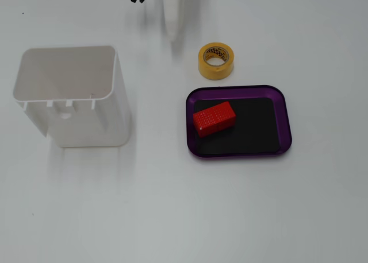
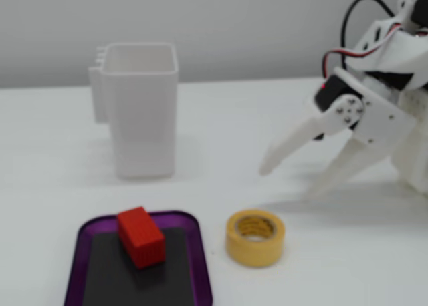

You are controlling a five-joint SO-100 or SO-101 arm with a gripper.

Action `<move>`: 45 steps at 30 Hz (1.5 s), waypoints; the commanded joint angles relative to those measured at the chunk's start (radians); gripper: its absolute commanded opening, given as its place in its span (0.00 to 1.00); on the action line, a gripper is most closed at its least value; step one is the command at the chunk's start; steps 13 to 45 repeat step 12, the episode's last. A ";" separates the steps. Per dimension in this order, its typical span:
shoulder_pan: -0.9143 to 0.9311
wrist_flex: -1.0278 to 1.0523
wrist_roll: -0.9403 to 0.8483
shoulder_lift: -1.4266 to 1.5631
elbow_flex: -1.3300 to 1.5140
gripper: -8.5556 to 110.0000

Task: Remove the yellow tape from the box.

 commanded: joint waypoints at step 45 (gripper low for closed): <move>-0.005 0.003 0.077 0.064 0.015 0.06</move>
